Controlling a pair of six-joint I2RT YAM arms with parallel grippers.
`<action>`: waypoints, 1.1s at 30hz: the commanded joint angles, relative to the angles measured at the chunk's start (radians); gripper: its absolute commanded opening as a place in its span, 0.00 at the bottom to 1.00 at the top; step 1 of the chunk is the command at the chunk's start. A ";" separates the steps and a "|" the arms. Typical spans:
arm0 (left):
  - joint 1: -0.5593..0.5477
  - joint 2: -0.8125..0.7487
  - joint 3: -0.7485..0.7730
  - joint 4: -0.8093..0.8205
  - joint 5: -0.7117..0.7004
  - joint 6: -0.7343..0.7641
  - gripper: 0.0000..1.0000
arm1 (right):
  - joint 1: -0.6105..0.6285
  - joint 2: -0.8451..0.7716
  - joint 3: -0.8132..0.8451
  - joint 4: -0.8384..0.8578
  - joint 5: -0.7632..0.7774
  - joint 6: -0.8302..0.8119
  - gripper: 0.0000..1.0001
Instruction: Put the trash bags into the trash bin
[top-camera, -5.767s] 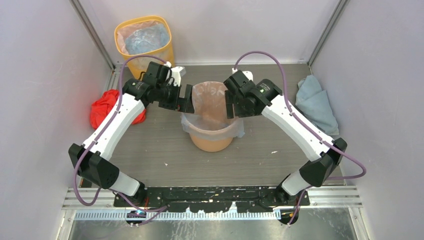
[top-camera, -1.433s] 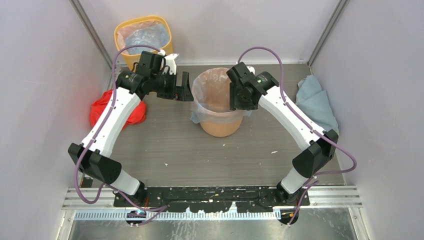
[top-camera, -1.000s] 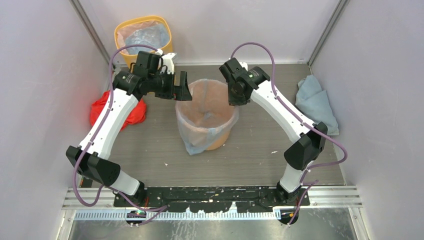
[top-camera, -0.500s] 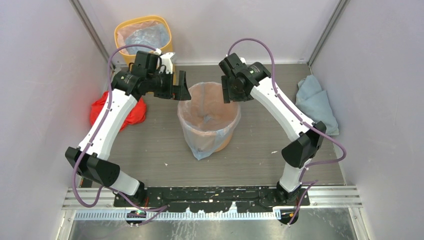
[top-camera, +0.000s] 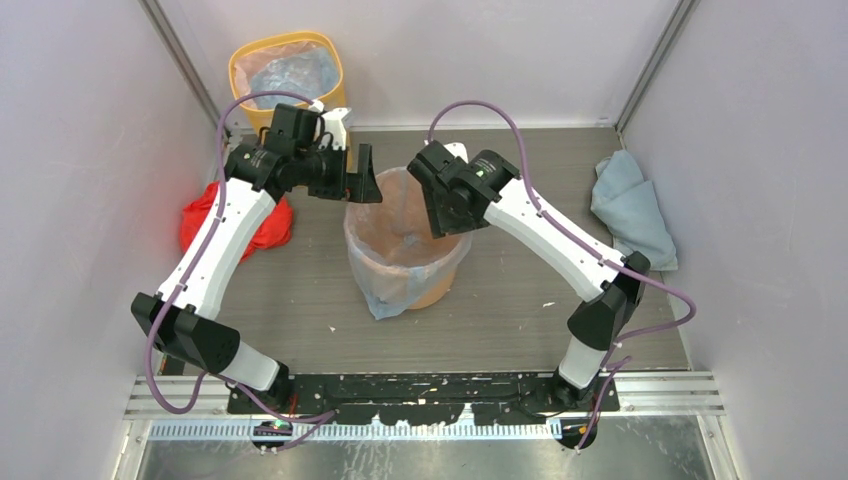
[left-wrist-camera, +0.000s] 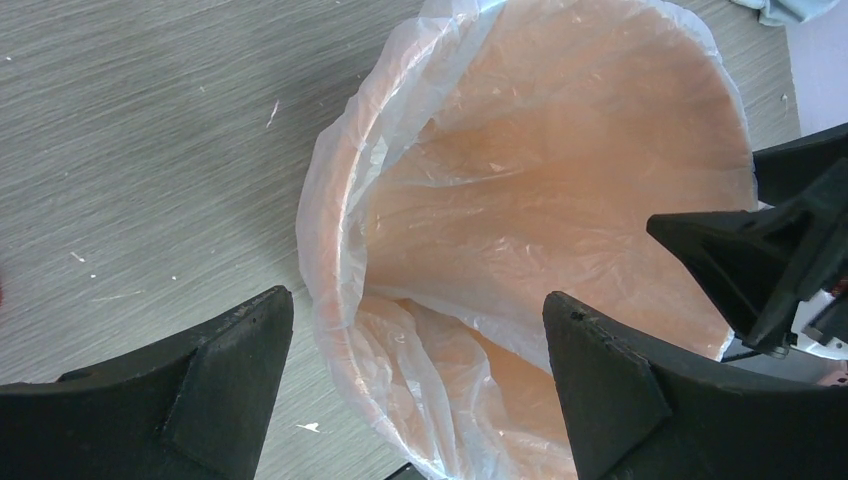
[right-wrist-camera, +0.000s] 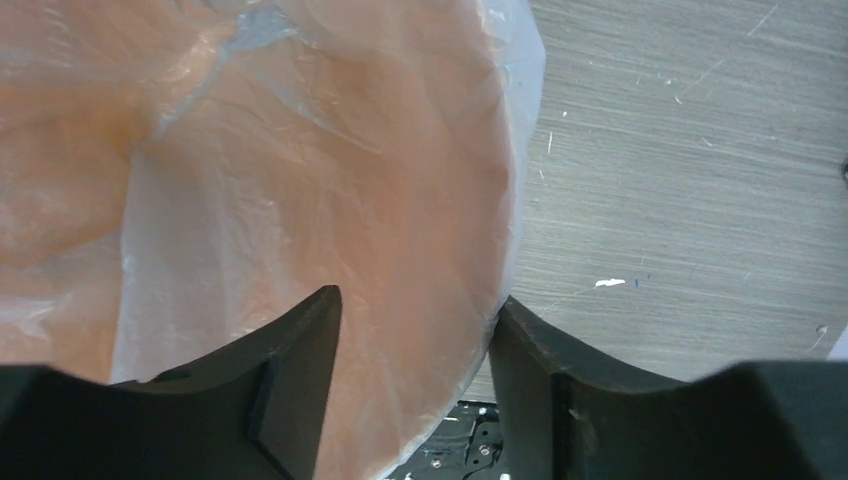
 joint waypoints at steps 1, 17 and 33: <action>0.008 -0.027 0.000 0.038 0.011 0.023 0.95 | -0.005 -0.028 -0.020 0.018 0.056 0.013 0.53; 0.011 -0.042 0.017 0.015 0.028 0.027 0.95 | -0.145 0.148 0.168 0.147 0.046 -0.279 0.32; 0.011 -0.027 0.039 0.001 0.024 0.027 0.95 | -0.163 0.117 0.228 0.108 -0.060 -0.250 0.98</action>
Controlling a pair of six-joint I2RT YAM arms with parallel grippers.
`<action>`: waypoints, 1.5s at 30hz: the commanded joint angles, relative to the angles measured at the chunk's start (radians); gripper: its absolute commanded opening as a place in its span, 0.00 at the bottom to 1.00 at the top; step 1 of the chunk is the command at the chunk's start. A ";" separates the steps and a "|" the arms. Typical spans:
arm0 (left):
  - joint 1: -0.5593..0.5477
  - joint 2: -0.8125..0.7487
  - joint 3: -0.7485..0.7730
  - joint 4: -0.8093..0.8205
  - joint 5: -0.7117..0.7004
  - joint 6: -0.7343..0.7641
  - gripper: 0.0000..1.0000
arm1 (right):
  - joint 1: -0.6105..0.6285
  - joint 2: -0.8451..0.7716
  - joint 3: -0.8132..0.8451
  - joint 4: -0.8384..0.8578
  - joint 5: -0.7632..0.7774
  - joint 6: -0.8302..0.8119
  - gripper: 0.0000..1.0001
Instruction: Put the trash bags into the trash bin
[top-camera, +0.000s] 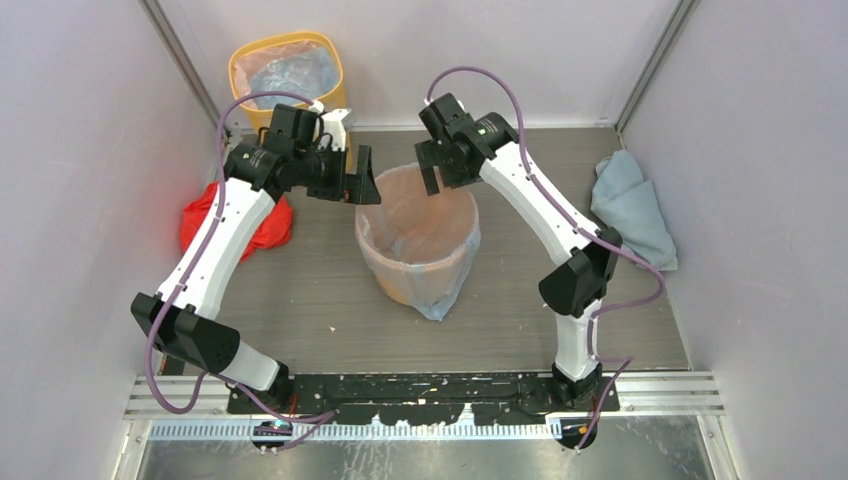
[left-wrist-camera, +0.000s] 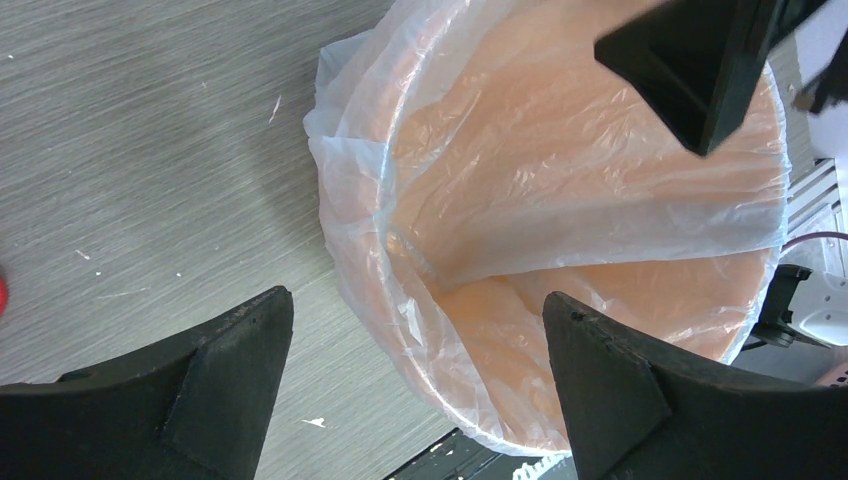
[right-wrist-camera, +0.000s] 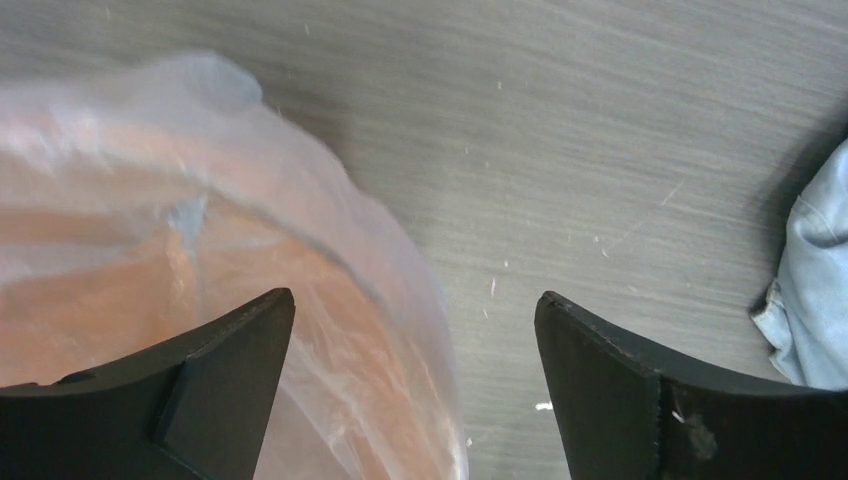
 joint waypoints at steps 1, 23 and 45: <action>0.006 -0.025 0.040 0.018 0.019 0.006 0.95 | 0.018 -0.161 -0.124 0.026 -0.036 0.032 0.99; -0.025 0.097 0.228 -0.090 0.186 0.067 0.84 | 0.119 -0.463 -0.405 0.019 -0.019 0.307 0.99; -0.025 0.071 0.205 -0.086 0.189 0.077 0.84 | 0.217 -0.386 -0.475 0.017 0.129 0.387 0.54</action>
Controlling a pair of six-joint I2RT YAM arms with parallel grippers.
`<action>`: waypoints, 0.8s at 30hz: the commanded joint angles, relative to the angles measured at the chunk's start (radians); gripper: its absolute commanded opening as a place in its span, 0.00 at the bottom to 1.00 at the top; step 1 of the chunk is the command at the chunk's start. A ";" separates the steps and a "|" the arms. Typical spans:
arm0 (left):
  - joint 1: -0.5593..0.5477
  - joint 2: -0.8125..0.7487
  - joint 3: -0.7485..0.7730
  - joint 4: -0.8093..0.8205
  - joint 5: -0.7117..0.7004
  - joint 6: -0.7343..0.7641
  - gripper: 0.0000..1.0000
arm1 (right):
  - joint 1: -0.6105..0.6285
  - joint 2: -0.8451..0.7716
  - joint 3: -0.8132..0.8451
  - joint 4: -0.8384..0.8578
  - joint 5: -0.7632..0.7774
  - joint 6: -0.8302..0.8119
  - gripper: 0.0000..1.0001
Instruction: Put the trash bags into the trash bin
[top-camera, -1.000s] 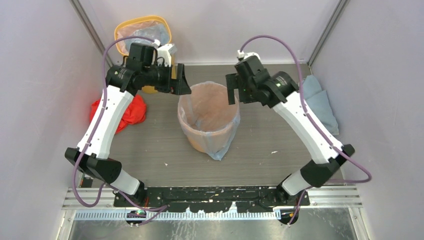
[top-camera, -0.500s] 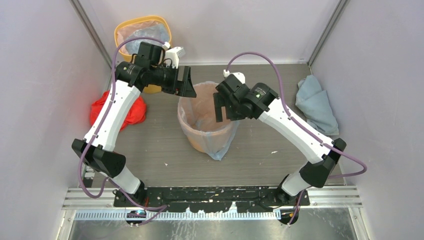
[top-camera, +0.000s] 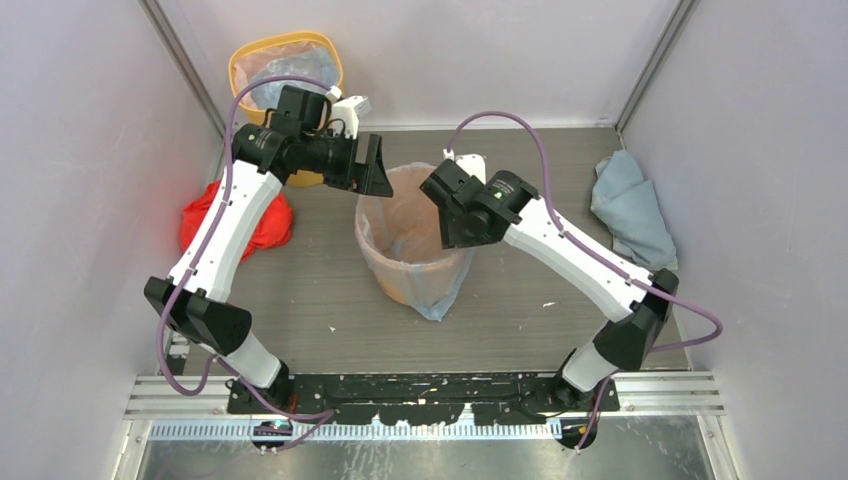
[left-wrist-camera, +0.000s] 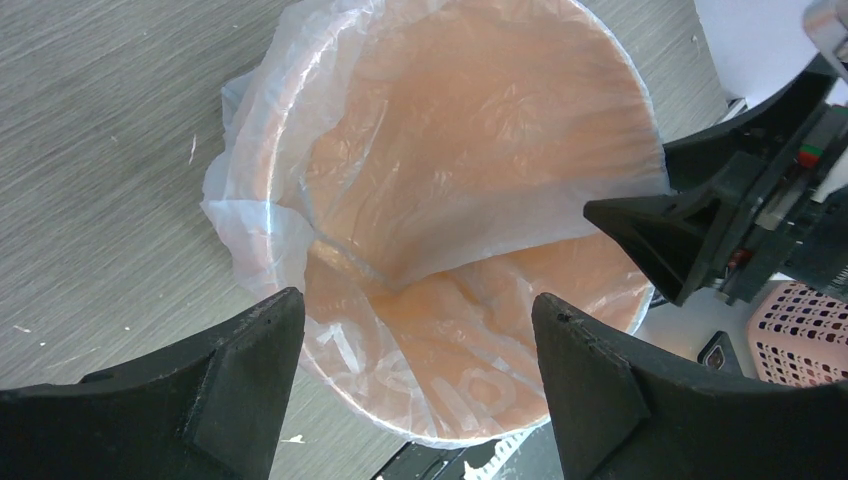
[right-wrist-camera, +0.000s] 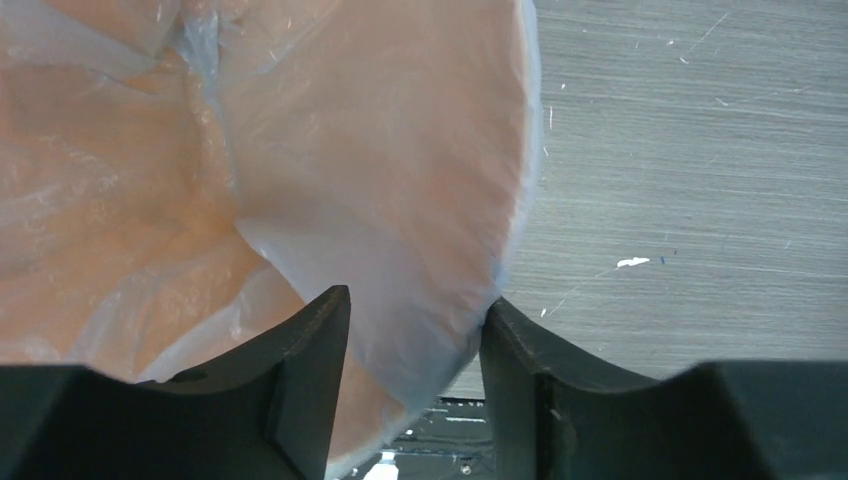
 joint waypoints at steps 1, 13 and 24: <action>-0.003 -0.044 0.005 0.004 0.020 0.021 0.84 | -0.003 0.064 0.091 0.033 0.057 -0.026 0.49; -0.003 -0.059 0.012 -0.010 0.038 0.013 0.84 | -0.151 0.203 0.305 0.080 0.044 -0.287 0.27; -0.017 -0.047 0.008 -0.007 0.073 -0.003 0.84 | -0.174 0.389 0.550 0.071 -0.052 -0.466 0.31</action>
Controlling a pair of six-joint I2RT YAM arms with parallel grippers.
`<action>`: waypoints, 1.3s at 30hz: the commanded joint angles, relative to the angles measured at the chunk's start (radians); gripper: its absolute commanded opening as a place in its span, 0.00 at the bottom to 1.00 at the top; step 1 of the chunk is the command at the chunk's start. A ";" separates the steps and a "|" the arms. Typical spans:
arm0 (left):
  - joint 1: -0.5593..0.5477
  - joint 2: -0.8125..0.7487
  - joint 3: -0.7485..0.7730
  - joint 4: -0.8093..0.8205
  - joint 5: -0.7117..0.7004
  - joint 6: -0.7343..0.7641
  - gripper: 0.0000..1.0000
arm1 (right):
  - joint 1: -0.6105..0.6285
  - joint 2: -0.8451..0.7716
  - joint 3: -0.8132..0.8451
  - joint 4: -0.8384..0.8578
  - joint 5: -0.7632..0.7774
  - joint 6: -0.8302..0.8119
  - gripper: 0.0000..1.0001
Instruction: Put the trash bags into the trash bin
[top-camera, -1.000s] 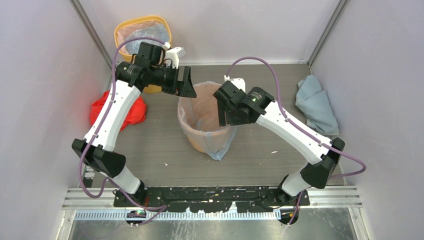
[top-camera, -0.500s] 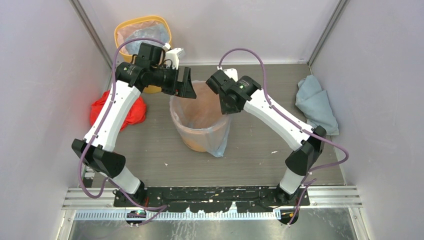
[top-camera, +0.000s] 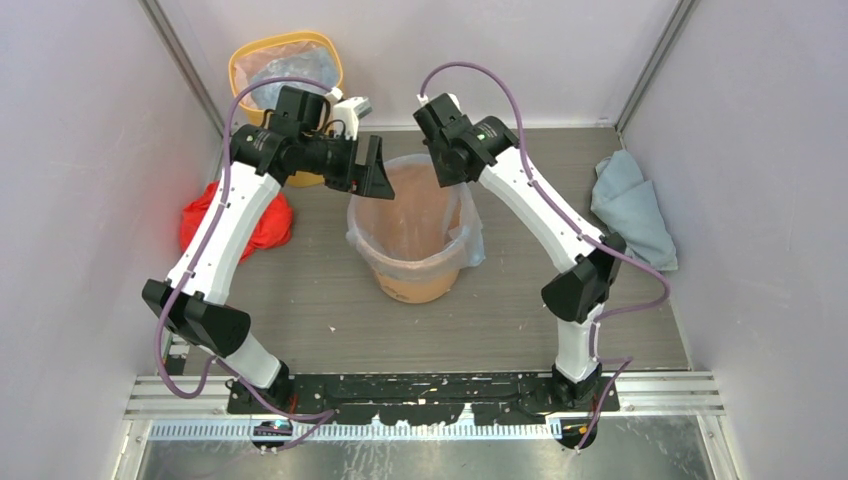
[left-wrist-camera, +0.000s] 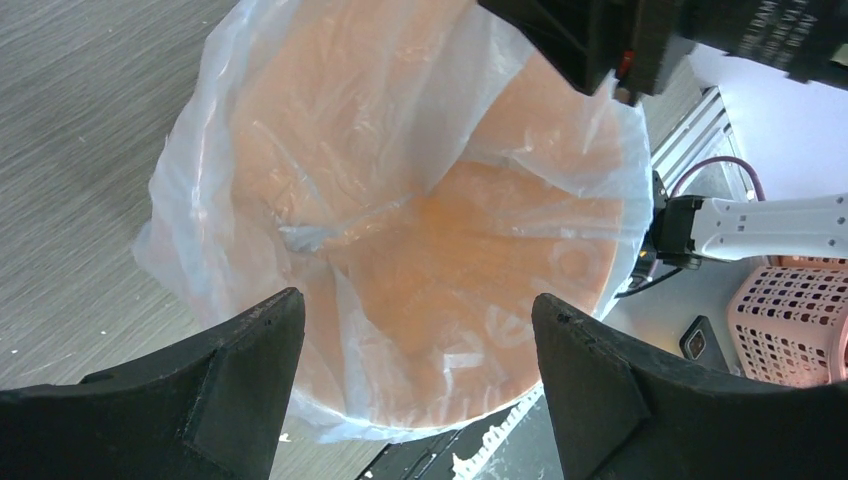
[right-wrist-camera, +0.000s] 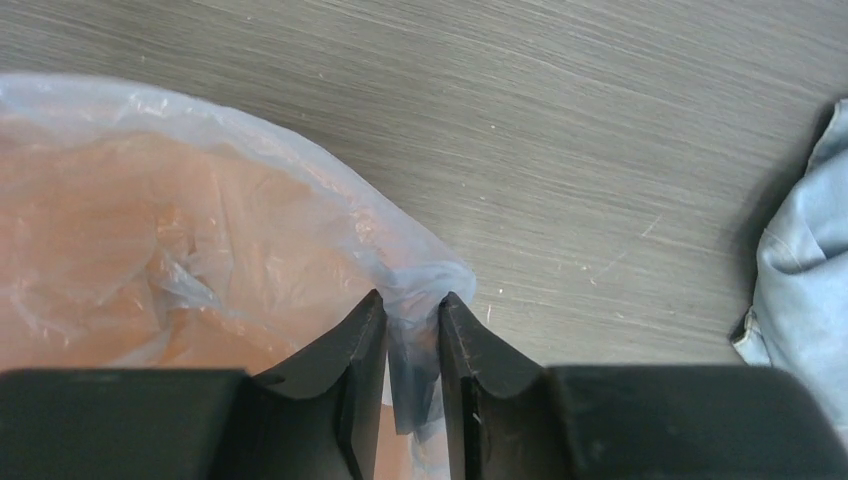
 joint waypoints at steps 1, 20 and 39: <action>-0.014 -0.034 0.008 0.005 0.032 -0.002 0.84 | -0.003 0.053 0.092 -0.031 -0.059 -0.048 0.32; -0.220 0.067 0.021 0.048 -0.100 -0.082 0.75 | -0.090 -0.293 -0.122 0.029 -0.004 0.157 0.90; -0.305 0.178 -0.140 0.289 -0.134 -0.141 0.40 | -0.245 -0.742 -0.928 0.392 -0.389 0.446 0.35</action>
